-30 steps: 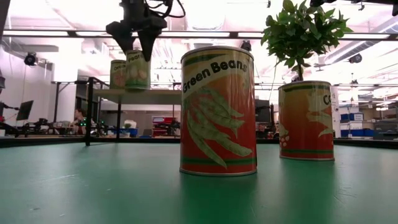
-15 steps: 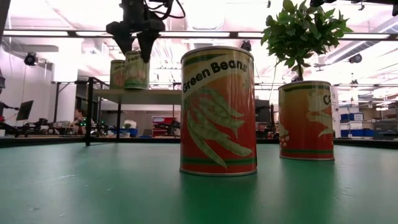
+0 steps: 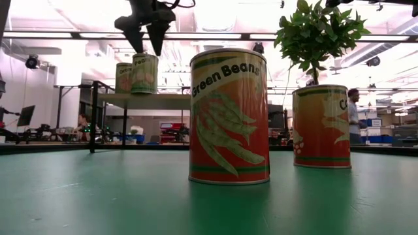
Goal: Pick and place cans onto a shelf
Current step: Put the pear can on the shelf
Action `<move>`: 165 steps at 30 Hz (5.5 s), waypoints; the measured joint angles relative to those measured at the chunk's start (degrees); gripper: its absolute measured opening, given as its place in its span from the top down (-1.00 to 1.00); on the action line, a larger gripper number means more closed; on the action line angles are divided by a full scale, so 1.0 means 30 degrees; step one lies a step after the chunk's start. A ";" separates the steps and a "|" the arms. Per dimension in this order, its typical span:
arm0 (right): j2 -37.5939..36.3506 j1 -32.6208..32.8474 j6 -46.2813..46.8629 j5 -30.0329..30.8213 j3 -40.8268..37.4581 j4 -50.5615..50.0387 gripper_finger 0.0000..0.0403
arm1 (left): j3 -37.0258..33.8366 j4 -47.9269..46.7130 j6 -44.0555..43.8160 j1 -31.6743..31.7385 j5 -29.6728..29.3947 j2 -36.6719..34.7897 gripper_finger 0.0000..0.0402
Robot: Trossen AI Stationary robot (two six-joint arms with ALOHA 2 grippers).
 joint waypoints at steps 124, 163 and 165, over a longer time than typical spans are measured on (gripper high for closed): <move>0.0000 -0.0001 -0.0376 0.0000 0.0000 -0.0327 0.91 | 0.0035 0.3066 0.1176 -0.1425 -0.0376 -0.0085 0.79; 0.0000 -0.0001 -0.0383 0.0015 0.0000 -0.0646 0.91 | -0.0350 -0.0960 0.1311 -0.1923 -0.3009 0.0529 1.00; 0.0004 -0.0001 -0.0383 0.0033 0.0000 -0.0791 0.91 | -0.0350 -0.0003 0.2173 -0.2514 -0.3155 -0.0132 1.00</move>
